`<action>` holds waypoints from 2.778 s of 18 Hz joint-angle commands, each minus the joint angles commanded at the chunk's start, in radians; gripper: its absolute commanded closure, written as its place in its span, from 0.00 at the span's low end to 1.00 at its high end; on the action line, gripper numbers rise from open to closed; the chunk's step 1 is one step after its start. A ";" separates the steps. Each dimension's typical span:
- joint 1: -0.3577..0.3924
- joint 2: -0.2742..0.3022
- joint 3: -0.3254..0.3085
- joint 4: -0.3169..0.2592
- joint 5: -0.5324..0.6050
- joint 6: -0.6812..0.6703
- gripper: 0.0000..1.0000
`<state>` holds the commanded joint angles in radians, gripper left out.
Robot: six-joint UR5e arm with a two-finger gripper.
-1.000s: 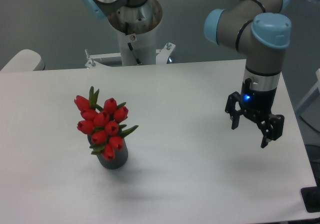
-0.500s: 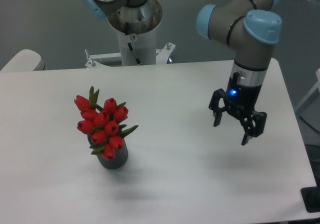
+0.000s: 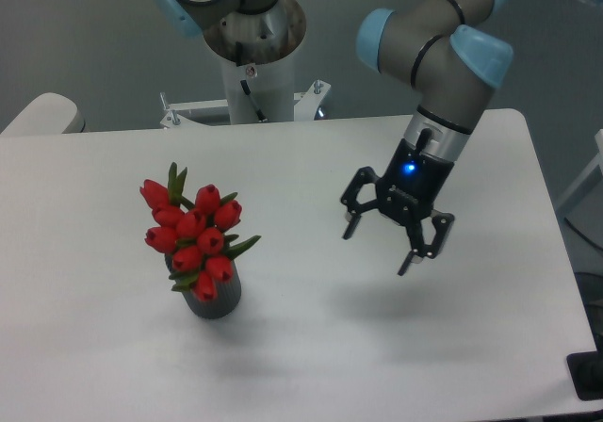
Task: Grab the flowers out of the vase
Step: 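Move the open gripper toward the tulip stems above the grey vase, then close the gripper around the tulip stems just above the vase rim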
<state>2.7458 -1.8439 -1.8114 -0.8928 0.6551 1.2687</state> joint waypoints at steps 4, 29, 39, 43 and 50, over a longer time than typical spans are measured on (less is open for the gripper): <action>-0.012 0.047 -0.104 -0.009 -0.044 -0.003 0.00; -0.225 0.062 -0.164 0.091 -0.121 -0.040 0.00; -0.259 0.038 -0.161 0.097 -0.121 -0.040 0.11; -0.250 0.041 -0.157 0.097 -0.123 -0.040 0.40; -0.236 0.046 -0.157 0.098 -0.126 -0.040 0.64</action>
<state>2.5096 -1.7978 -1.9681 -0.7946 0.5292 1.2287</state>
